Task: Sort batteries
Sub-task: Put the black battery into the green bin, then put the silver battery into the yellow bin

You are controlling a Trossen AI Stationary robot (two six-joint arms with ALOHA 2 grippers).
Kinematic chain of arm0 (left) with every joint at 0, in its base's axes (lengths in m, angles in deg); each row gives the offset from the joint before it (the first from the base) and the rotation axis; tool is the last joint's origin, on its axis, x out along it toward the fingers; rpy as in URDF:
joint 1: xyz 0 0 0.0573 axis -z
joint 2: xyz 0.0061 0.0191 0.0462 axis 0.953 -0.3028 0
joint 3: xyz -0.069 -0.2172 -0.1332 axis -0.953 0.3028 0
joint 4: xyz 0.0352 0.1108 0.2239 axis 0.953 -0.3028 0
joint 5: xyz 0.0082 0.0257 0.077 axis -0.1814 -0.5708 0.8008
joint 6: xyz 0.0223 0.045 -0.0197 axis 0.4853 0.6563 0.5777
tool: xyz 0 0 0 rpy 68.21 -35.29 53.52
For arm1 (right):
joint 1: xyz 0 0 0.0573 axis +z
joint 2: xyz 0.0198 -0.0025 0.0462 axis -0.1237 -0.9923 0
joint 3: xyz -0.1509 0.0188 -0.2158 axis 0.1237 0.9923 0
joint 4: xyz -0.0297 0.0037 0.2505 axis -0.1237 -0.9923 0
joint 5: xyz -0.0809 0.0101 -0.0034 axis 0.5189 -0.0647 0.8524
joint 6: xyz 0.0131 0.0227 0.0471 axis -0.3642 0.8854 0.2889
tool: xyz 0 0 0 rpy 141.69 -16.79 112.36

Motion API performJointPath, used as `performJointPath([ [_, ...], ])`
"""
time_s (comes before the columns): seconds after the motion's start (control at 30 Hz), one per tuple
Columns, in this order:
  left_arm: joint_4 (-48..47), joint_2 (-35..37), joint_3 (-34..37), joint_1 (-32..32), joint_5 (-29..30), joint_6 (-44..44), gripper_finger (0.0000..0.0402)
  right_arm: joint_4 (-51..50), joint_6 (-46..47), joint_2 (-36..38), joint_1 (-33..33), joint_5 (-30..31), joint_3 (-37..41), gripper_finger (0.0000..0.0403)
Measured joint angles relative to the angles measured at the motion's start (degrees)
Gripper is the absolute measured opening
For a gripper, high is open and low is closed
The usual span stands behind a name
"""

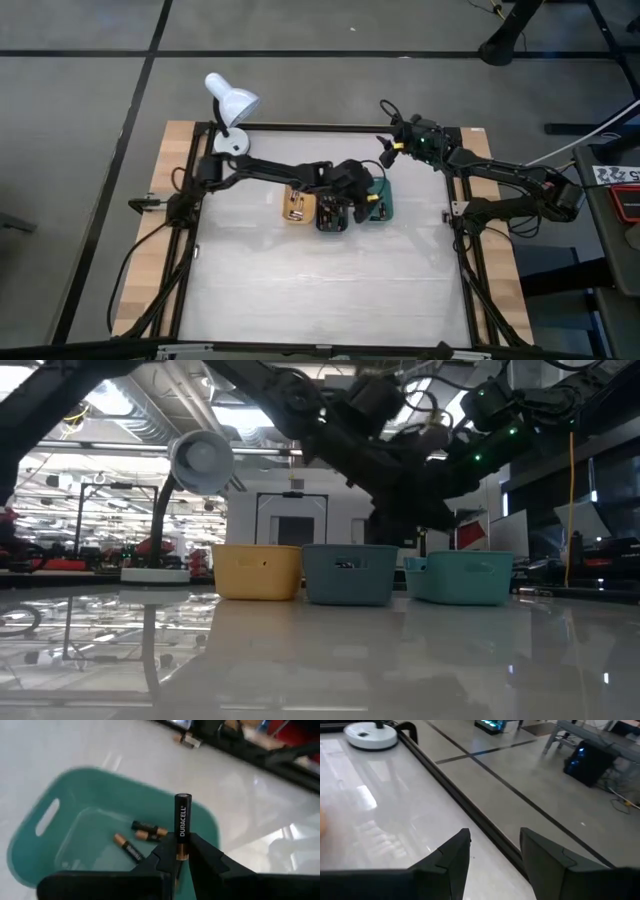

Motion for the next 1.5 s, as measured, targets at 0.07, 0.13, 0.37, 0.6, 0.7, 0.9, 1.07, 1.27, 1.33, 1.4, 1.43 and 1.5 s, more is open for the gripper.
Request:
performJointPath([
  [0.07,-1.6,-0.95,-0.96,-0.05,-0.04,0.54,0.0029,-0.2,-0.02,0.0,-0.01,1.15,0.01,0.0172],
  [0.13,-2.1,-1.18,-1.0,-0.31,0.03,1.41,0.0029,-0.22,-0.04,0.0,-0.01,1.63,0.01,0.0172],
  [0.37,-1.77,-1.16,-1.02,-0.33,0.17,6.17,0.0048,-0.31,-0.2,0.02,0.01,1.62,-0.01,0.0172],
  [0.6,-1.78,-1.16,-1.02,-0.37,0.21,9.87,0.0118,-0.87,-0.59,0.0,0.01,1.59,-0.01,0.0172],
  [0.7,-1.62,-1.03,-1.02,-0.37,0.65,13.8,0.0139,-0.82,-1.74,0.01,0.01,1.52,0.0,0.0172],
  [0.9,-4.02,3.74,-1.11,0.27,3.4,19.79,0.0152,-0.49,-2.8,0.0,0.0,1.48,-1.3,0.0172],
  [1.07,-14.28,9.6,-1.05,1.87,13.2,20.55,0.0153,-0.34,-3.45,0.0,0.0,1.51,-1.55,0.0172],
  [1.27,-34.6,17.45,-1.11,4.98,26.23,12.18,0.0153,-0.1,-5.16,0.0,-0.01,0.89,-1.56,0.0172],
  [1.33,-43.63,19.15,-1.09,6.31,28.85,6.99,0.0153,0.13,-5.17,0.0,-0.01,0.39,-1.56,0.0172],
  [1.4,-51.98,20.57,-1.07,7.58,30.83,1.37,0.0153,0.19,-5.18,0.0,0.01,-0.01,-1.56,0.0172],
  [1.43,-56.54,21.14,-0.94,8.34,31.59,-1.54,0.0153,0.19,-5.18,0.0,0.01,-0.07,-1.56,0.0172],
  [1.5,-64.1,21.96,-0.05,9.66,31.99,-6.79,0.0153,0.3,-5.14,0.0,-0.01,-0.79,-1.56,0.0172],
])
